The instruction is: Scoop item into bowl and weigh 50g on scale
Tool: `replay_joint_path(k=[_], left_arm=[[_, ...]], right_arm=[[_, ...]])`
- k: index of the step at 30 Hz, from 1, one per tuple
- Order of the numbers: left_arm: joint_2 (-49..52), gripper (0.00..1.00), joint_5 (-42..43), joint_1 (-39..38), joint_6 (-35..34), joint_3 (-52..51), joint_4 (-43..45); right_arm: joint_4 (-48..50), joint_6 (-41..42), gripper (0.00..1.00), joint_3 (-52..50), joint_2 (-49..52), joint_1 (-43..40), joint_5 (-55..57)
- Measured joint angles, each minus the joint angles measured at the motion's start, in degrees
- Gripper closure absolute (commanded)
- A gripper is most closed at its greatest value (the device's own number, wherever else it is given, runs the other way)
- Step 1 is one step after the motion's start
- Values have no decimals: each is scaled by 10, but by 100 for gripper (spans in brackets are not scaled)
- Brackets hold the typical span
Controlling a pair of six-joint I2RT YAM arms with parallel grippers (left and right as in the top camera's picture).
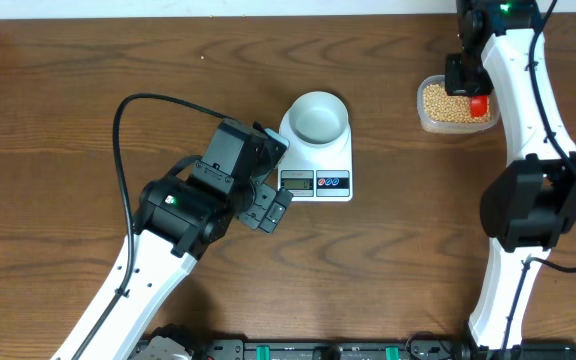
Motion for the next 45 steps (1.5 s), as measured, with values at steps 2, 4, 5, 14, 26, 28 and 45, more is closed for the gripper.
replay_joint_path(k=[2, 4, 5, 14, 26, 28, 45], left_arm=[[0, 2, 0, 0, 0, 0, 0], [0, 2, 0, 0, 0, 0, 0], [0, 2, 0, 0, 0, 0, 0], [0, 2, 0, 0, 0, 0, 0], [0, 2, 0, 0, 0, 0, 0], [0, 2, 0, 0, 0, 0, 0], [0, 2, 0, 0, 0, 0, 0]], right_arm=[[-1, 0, 99, 0, 9, 0, -5], [0, 0, 99, 0, 17, 0, -13], [0, 0, 99, 0, 19, 0, -16], [15, 0, 99, 0, 27, -1, -63], [17, -3, 99, 0, 35, -2, -124], [17, -3, 99, 0, 36, -5, -137], [-9, -48, 99, 0, 35, -63, -252]])
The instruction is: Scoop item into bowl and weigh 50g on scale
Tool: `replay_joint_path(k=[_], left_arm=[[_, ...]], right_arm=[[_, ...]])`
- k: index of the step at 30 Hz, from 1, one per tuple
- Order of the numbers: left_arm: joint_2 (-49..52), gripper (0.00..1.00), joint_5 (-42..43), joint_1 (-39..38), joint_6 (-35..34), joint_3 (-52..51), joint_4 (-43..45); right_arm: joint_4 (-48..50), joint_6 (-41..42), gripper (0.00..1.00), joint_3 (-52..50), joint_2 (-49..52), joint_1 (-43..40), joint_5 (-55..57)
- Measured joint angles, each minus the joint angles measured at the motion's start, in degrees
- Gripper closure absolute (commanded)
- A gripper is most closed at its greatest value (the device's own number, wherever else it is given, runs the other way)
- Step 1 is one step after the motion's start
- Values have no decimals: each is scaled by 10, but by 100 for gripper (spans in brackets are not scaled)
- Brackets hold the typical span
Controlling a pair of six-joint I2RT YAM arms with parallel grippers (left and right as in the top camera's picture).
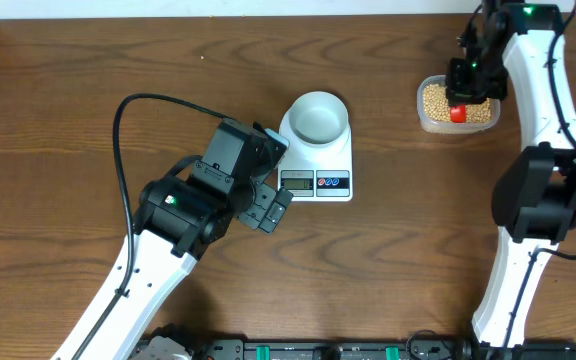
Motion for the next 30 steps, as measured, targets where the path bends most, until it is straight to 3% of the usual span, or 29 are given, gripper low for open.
replay_joint_path(k=[13, 30], left_arm=[[0, 2, 0, 0, 0, 0, 0], [0, 2, 0, 0, 0, 0, 0]], right_arm=[[-20, -51, 99, 0, -1, -41, -82], [-22, -86, 99, 0, -1, -54, -69]])
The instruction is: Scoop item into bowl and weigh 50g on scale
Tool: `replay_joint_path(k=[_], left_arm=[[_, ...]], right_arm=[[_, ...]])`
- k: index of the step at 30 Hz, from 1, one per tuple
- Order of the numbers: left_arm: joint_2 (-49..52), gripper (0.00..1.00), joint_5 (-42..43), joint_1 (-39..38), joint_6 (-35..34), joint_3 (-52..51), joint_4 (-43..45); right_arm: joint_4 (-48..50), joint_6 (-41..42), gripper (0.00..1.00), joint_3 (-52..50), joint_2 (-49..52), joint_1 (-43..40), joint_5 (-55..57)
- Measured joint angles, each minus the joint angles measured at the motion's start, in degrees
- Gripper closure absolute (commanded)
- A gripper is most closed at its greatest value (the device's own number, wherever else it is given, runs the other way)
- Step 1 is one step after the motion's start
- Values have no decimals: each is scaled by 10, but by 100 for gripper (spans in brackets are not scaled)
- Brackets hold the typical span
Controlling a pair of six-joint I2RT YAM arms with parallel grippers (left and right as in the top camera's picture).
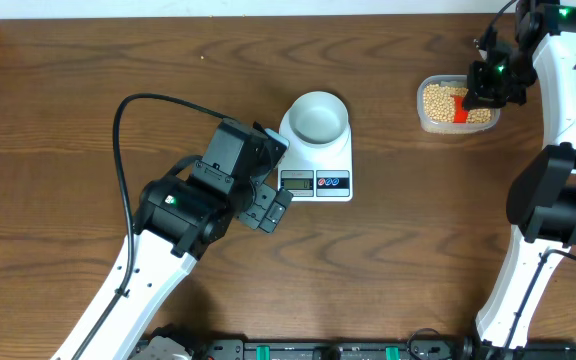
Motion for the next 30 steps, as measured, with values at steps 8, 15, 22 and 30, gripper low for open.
replay_joint_path(k=[8, 15, 22, 30], left_arm=[[0, 2, 0, 0, 0, 0, 0], [0, 2, 0, 0, 0, 0, 0], [0, 2, 0, 0, 0, 0, 0], [0, 2, 0, 0, 0, 0, 0]], right_arm=[[13, -34, 99, 0, 0, -3, 4], [21, -49, 99, 0, 0, -21, -9], [57, -56, 99, -26, -4, -40, -46], [87, -60, 99, -72, -17, -41, -99]])
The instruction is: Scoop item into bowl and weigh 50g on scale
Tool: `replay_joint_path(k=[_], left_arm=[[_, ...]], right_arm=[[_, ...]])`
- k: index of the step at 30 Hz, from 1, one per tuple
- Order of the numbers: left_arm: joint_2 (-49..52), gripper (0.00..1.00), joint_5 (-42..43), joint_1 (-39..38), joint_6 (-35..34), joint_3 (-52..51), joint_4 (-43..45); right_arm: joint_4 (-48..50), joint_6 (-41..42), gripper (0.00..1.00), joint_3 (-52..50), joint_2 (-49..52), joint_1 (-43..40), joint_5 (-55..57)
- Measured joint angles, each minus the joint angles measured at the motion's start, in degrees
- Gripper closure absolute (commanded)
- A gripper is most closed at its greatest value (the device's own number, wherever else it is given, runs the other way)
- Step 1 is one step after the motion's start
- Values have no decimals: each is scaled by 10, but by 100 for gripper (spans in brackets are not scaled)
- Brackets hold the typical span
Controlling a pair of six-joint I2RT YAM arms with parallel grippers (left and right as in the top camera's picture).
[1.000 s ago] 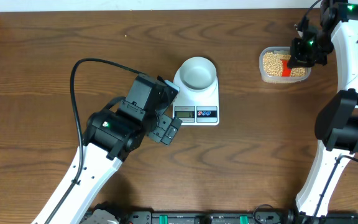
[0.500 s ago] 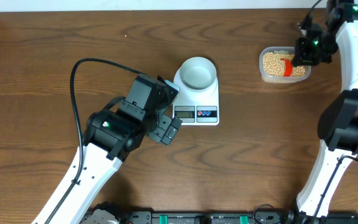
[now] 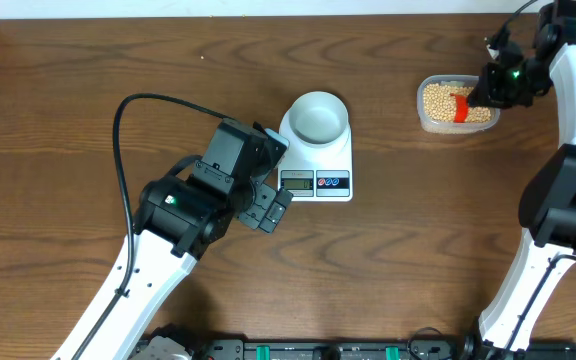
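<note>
An empty white bowl (image 3: 316, 117) sits on the white scale (image 3: 318, 182) at the table's middle. At the far right stands a clear container of yellow grains (image 3: 438, 102). A red scoop (image 3: 459, 107) lies slanted in the grains, its upper end under my right gripper (image 3: 482, 92), which is shut on it over the container's right rim. My left gripper (image 3: 270, 208) hangs low beside the scale's left front corner. Its fingers are dark against the arm and their gap does not show.
The left arm (image 3: 178, 215) stretches from the bottom left toward the scale, a black cable looping above it. The right arm (image 3: 558, 200) runs along the right edge. A light wall borders the table's far edge.
My right gripper and wrist have shifted a little to the right, and the red scoop now lies more slanted in the grains. The left arm, bowl and scale have not moved.
At first my right gripper held the red scoop at the container's right side. Then the scoop's red end was down in the grains nearer the middle. Since then the wrist has stood further right at each moment, with the scoop staying in the grains. The left arm stayed still.
</note>
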Motion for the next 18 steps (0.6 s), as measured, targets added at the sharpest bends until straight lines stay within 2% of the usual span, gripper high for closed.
replay_joint_path(k=[18], left_arm=[[0, 2, 0, 0, 0, 0, 0]], right_arm=[[2, -9, 99, -17, 1, -43, -68]])
